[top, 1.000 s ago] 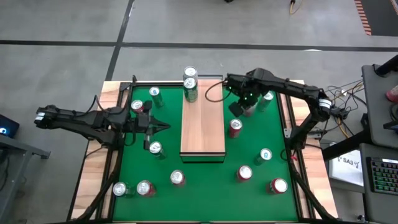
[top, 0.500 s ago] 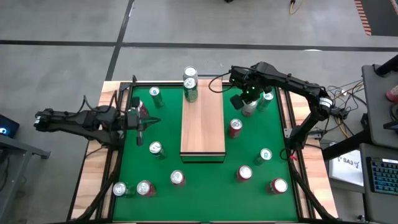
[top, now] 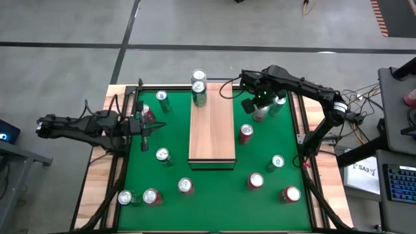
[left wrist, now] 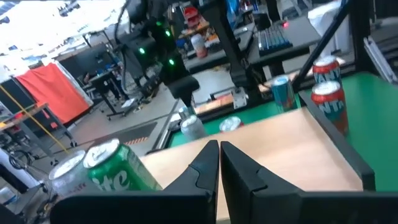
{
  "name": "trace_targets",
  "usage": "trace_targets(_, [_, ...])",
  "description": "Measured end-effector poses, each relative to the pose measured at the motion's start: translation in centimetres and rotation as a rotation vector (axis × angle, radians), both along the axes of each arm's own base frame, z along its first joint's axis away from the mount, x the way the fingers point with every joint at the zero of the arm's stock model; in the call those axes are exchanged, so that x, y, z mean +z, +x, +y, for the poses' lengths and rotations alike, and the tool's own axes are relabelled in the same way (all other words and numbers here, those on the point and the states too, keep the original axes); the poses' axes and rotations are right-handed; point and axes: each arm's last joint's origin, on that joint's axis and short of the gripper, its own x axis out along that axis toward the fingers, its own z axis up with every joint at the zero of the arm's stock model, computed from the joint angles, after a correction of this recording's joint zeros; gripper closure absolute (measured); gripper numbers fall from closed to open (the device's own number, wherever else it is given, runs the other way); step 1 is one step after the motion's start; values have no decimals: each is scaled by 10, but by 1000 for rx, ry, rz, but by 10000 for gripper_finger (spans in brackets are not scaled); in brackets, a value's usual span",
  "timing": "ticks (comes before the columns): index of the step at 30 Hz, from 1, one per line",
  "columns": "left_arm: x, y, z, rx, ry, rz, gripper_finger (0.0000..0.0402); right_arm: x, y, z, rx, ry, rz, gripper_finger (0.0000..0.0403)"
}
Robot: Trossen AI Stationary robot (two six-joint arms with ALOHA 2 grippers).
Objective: Place canned beverage on shelf
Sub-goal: Put the white can on the shelf
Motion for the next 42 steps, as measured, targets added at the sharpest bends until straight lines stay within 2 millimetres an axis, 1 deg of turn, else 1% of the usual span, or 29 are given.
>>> trace_targets(3, [1,0,0,2,0,-8,402,0,-3,-6,-64,-5,-7,368])
trace_targets(5, [1,0,0,3,1,-8,402,0,-4,-7,-91,-7,-10,339])
trace_targets(7, [1,-1,0,3,1,-8,402,0,-4,-8,-97,-27,0,301])
trace_targets(12, [1,-1,0,3,14,-7,402,1,-6,-10,-156,-104,33,190])
trace_targets(15, [1,-1,0,2,21,-6,402,1,-6,-10,-161,-106,33,130])
trace_targets(18, [1,-1,0,2,23,-6,402,1,-5,-11,-155,-111,23,86])
trace_targets(20, [1,-1,0,2,23,-6,402,0,-4,-12,-151,-121,30,68])
trace_targets(22, [1,-1,0,2,23,-6,402,-1,-4,-12,-157,-119,32,59])
trace_targets(26, [1,0,0,2,24,-4,402,-6,-3,-18,-157,-33,8,56])
trace_targets(34, [1,-1,0,2,23,-5,402,-14,-3,-28,-146,-15,36,55])
trace_targets(42, [1,-1,0,2,23,-5,402,-22,2,-32,-127,-10,45,55])
